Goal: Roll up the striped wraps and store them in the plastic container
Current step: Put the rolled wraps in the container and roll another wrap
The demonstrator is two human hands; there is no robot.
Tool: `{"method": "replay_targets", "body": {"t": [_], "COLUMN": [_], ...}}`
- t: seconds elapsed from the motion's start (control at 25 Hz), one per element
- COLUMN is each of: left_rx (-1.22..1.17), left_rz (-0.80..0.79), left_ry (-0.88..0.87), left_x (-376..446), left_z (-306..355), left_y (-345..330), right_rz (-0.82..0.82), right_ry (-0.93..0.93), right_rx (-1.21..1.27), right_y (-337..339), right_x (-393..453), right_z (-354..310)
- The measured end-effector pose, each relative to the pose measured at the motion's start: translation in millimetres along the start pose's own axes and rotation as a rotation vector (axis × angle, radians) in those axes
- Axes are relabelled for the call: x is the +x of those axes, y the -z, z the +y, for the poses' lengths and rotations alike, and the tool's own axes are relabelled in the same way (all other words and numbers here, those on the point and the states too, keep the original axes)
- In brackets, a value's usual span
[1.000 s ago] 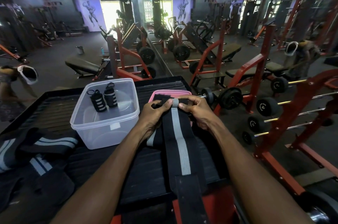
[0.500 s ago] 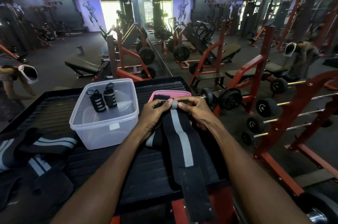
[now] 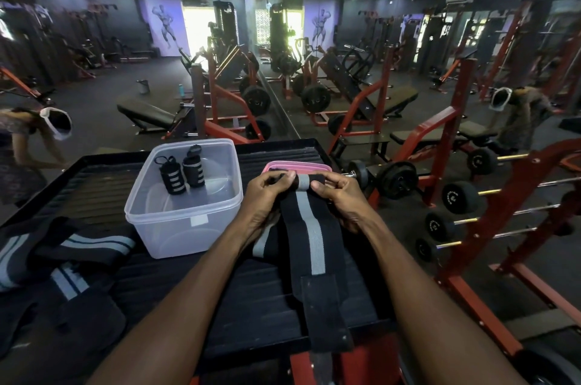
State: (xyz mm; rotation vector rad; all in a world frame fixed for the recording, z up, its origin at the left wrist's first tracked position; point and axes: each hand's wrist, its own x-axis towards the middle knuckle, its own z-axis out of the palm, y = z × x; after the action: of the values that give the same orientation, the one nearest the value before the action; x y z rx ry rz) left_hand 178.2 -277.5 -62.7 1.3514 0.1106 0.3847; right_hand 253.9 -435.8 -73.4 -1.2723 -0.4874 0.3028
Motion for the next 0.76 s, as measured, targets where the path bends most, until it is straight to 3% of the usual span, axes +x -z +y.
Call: {"method": "replay_targets", "body": {"t": [0.36,0.56,0.76], "left_rx": [0.199,-0.064,-0.027], "left_rz": [0.080,0.055,0.115], "left_ry": [-0.112,0.106,0.125], "left_x": [1.0,-0.1,1.3], "left_z": [-2.1,-0.9,0.0], "left_y": [-0.3,-3.5,-4.0], "right_rz": [-0.015,-0.010,-0.024], "right_ry": [-0.016,0.000,-0.096], "right_rx": [0.054,0.038,0.114], "right_y": [-0.7,0.3,-2.5], "right_x": [-2.1,1.0,-0.5], "right_z": [-0.8,1.7,-3.0]}}
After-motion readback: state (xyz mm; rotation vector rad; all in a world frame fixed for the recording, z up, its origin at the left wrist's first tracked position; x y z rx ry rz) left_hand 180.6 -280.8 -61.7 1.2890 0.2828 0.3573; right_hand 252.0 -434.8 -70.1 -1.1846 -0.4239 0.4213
